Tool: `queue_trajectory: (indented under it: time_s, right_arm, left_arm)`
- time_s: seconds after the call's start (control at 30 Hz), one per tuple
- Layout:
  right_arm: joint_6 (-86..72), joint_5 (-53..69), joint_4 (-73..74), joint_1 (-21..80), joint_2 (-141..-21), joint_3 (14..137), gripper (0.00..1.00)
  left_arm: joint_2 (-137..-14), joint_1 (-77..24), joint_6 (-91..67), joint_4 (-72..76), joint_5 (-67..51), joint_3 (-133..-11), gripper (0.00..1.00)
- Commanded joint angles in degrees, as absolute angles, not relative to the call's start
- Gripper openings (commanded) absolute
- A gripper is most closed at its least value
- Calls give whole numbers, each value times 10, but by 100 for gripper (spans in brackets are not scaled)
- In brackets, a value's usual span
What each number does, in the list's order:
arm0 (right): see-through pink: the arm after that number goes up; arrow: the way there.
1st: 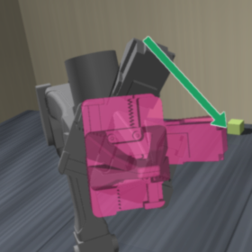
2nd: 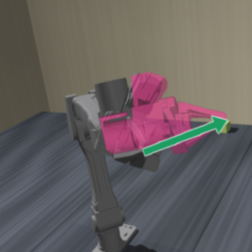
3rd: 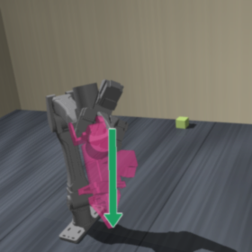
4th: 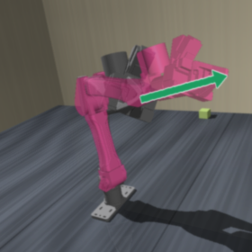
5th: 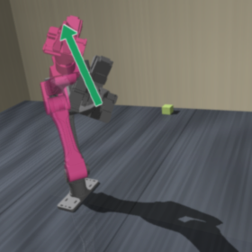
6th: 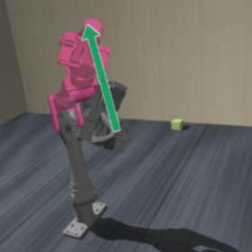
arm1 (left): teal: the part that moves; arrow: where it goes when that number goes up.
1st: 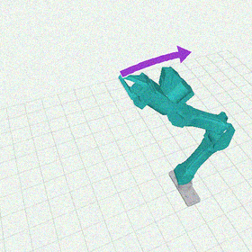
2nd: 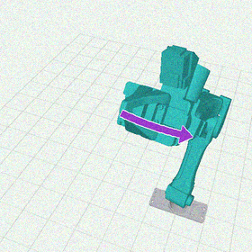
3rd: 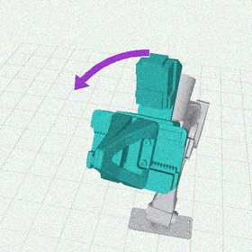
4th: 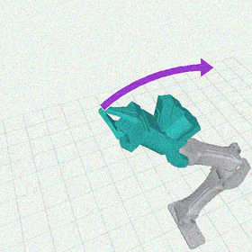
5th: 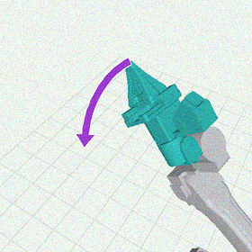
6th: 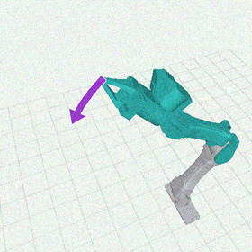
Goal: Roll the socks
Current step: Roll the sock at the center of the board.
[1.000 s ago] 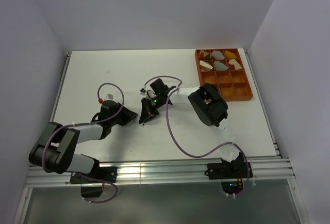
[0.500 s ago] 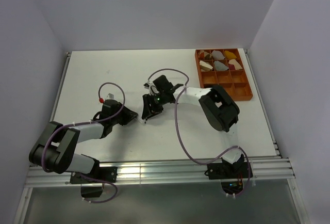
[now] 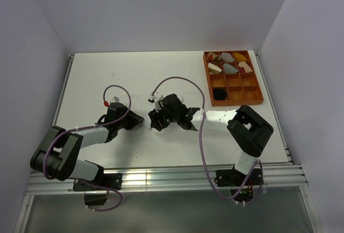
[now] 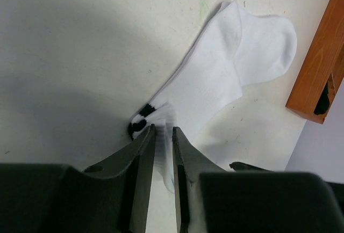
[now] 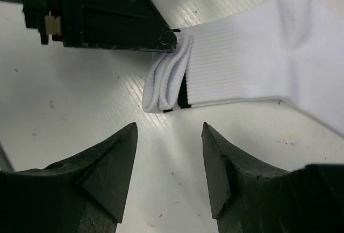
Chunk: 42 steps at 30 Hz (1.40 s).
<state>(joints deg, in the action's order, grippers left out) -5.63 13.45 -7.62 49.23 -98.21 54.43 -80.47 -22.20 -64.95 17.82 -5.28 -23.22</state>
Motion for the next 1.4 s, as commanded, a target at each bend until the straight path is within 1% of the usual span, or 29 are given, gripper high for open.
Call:
queue_trajectory:
  time_s: [0.0,0.1,0.2,0.37,0.57,0.87,1.0,1.17,1.37]
  right_arm:
    - [32,39,-196,525,-955,515,59]
    - [77,1,-243,560,-964,504,59]
    - [104,-42,-258,590,-978,504,57]
    - [121,-53,-258,619,-1003,523,53]
    - [132,-66,-258,628,-1044,536,48]
    - [140,-113,-276,628,-1100,548,48]
    - [133,-128,-290,628,-1102,539,49]
    - [109,-105,-271,614,-1097,550,49]
    - [54,-23,-248,573,-1055,543,47]
  left_arm:
    - [-806,-225,-627,125,-34,-238,26]
    - [-807,-225,-625,116,-38,-245,26]
    - [-809,-225,-626,112,-41,-249,26]
    - [-812,-225,-625,110,-45,-251,26]
    - [-816,-225,-624,112,-51,-253,25]
    - [-817,-226,-623,105,-55,-255,25]
    - [-810,-227,-621,105,-54,-252,25]
    - [-815,-226,-614,100,-58,-255,25]
    - [-816,-226,-612,106,-60,-252,24]
